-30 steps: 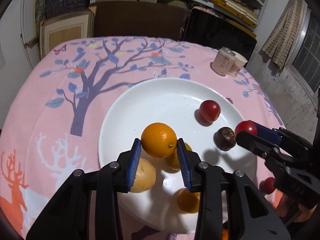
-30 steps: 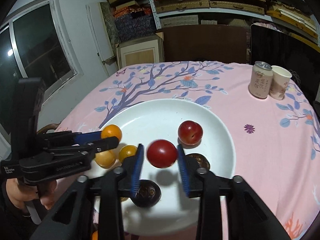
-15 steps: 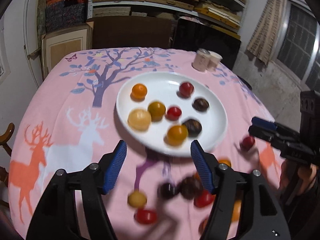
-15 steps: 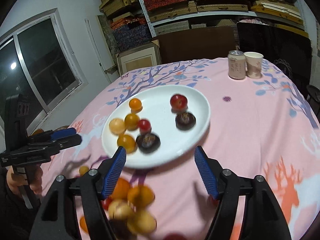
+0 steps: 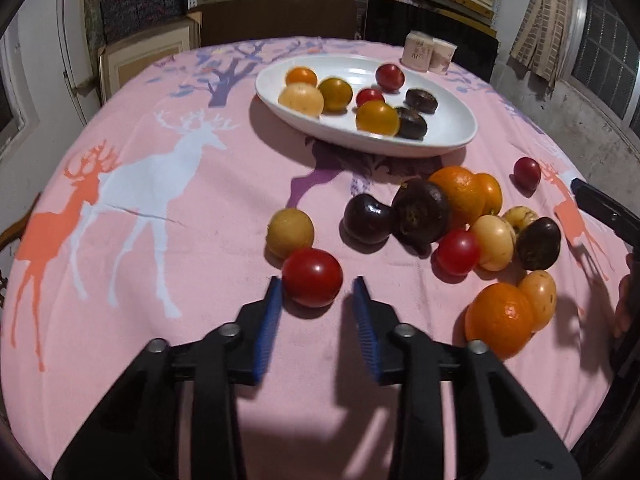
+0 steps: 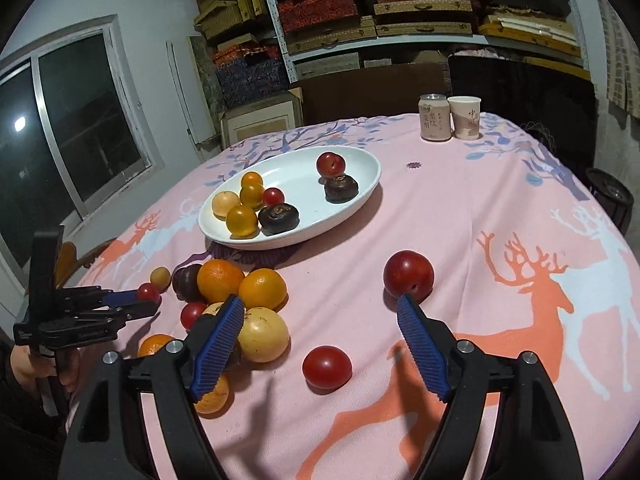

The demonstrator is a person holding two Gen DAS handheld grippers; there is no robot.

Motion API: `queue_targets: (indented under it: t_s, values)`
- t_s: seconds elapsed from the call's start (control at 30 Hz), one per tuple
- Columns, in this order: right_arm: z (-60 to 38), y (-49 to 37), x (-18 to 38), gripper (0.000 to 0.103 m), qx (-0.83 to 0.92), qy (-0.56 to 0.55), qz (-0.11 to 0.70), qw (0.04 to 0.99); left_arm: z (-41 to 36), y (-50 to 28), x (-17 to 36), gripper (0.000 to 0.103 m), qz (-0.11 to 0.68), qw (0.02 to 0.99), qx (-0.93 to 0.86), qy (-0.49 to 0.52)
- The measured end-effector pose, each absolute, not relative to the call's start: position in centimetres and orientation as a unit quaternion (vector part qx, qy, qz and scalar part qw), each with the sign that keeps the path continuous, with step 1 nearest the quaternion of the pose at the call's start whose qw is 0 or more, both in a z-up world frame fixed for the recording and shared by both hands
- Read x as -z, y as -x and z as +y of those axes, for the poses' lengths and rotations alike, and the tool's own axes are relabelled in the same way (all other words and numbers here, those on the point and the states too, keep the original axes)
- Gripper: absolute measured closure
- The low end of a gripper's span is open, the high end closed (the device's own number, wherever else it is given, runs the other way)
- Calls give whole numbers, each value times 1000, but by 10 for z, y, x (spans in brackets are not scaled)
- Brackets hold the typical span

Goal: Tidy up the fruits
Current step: 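Move both open tools back toward the remaining fruit pile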

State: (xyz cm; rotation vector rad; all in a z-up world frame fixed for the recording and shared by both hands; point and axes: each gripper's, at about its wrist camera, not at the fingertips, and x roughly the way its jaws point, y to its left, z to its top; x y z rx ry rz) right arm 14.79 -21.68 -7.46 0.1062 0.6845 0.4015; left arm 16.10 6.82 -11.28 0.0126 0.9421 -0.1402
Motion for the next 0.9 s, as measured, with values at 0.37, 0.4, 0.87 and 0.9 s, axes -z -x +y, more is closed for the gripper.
queue_targets:
  t_s: [0.37,0.4,0.87,0.9]
  values:
    - [-187,-134,96,39,-235,60,393,887,84,-155,107,75,429,896,99,62]
    - [-187,-135,96,44,-234,59,395,886,82,-156,107,75,432,895,99,57]
    - [-197,-160,109,57,-181,55,442,877,70,-169,113,69,456,885,84,39]
    - [-198,-160,109,61,-179,54,442,877,70,-172,113,69,457,885,83,43]
